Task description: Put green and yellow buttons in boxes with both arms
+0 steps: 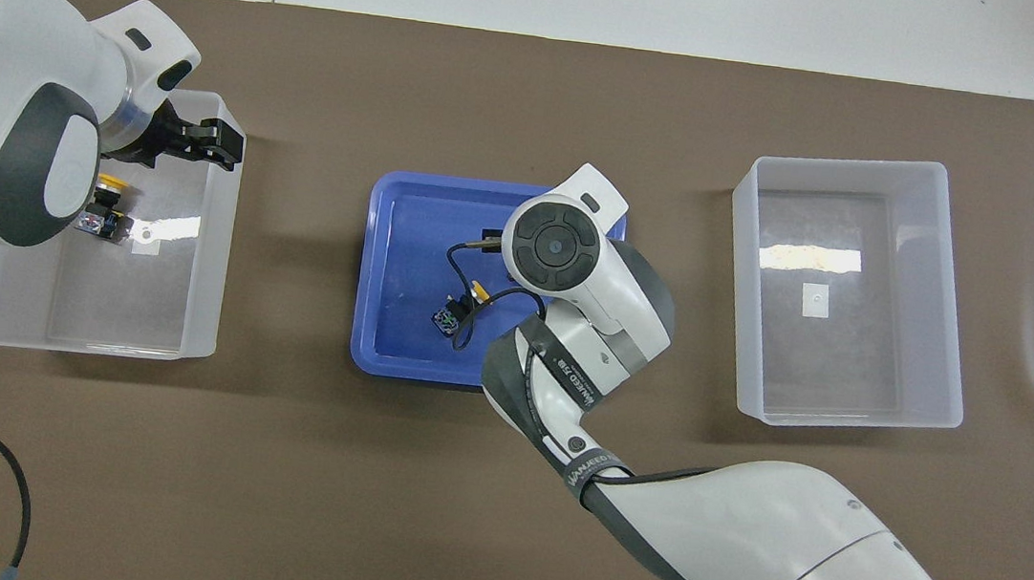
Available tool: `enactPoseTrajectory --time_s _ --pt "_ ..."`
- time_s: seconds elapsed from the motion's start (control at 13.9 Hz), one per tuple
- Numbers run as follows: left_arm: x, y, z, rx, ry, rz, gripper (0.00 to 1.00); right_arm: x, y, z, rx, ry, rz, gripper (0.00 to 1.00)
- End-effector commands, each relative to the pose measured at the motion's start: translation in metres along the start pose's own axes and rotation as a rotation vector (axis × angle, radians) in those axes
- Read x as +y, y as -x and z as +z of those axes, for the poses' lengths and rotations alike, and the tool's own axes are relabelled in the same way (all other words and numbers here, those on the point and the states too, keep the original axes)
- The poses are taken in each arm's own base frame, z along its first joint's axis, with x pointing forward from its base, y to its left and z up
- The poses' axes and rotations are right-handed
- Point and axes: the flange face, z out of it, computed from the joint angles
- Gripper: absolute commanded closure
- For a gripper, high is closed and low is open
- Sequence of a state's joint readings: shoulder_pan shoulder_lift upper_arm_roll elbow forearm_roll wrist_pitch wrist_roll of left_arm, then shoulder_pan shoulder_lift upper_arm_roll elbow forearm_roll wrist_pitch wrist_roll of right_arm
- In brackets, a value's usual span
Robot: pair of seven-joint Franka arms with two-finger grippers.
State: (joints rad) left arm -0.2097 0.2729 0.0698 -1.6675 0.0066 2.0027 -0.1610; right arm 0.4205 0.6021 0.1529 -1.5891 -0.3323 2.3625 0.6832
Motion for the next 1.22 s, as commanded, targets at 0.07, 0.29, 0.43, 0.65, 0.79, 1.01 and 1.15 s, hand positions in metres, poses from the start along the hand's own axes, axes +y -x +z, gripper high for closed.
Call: enactPoseTrajectory --time_s 0.07,0.29,0.43,0.65,0.79,1.01,1.15 --pt "0.002 0.001 0.0 -0.004 -0.002 -0.011 0.11 0.003 0.007 0.0 0.044 0.043 -0.042 1.0" --pt "0.003 0.001 0.0 -0.004 -0.002 -0.009 0.12 0.003 0.003 -0.01 0.063 0.045 -0.043 1.0" --pt "0.011 0.003 0.0 -0.004 -0.001 -0.016 0.12 0.02 -0.012 -0.04 0.093 0.042 -0.011 1.0" --pt "0.024 0.006 0.002 0.005 0.004 0.0 0.12 0.066 -0.034 -0.087 0.119 0.07 0.042 1.0" --pt "0.042 0.012 0.008 0.021 0.01 0.029 0.15 0.101 -0.046 -0.109 0.114 0.05 0.105 1.0" --pt "0.078 0.023 0.018 0.041 0.04 0.043 0.15 0.159 -0.049 -0.126 0.08 0.05 0.091 1.0" --pt "0.112 0.034 0.024 0.053 0.05 0.029 0.15 0.2 -0.039 -0.123 0.057 0.077 0.073 1.0"
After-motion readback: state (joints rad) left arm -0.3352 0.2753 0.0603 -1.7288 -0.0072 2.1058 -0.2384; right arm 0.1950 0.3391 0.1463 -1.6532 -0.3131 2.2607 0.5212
